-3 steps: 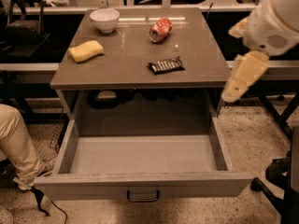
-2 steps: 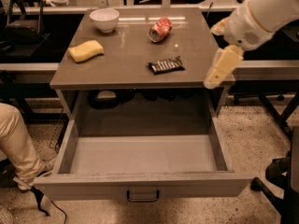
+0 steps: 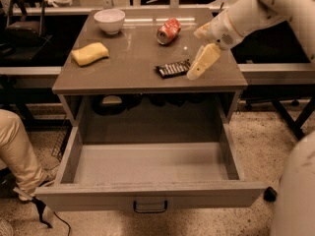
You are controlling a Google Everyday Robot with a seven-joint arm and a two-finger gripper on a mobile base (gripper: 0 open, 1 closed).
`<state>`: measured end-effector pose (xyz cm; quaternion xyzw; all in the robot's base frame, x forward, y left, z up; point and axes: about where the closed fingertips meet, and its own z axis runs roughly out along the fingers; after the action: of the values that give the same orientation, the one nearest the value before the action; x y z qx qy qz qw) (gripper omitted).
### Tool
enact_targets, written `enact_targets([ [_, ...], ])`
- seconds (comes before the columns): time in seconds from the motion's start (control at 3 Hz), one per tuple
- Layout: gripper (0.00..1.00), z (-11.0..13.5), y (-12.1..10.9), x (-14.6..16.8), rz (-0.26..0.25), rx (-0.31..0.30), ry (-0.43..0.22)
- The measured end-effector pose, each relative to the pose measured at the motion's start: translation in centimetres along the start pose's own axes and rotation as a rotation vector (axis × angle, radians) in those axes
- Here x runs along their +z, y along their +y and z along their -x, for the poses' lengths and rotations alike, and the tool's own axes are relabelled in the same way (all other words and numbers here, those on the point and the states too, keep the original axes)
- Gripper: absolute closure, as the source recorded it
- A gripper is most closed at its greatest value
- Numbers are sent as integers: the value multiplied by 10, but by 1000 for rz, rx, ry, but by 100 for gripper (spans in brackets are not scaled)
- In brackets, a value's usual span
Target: Place rxbar chocolate into top drawer
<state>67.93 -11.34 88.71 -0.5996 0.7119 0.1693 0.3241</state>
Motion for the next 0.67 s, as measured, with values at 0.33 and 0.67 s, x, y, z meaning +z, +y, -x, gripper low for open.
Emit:
enact_targets([
  [0.33,0,6,-15,27,16,24,-22],
  [0.67,0,19,-21,48,-6,31,1],
])
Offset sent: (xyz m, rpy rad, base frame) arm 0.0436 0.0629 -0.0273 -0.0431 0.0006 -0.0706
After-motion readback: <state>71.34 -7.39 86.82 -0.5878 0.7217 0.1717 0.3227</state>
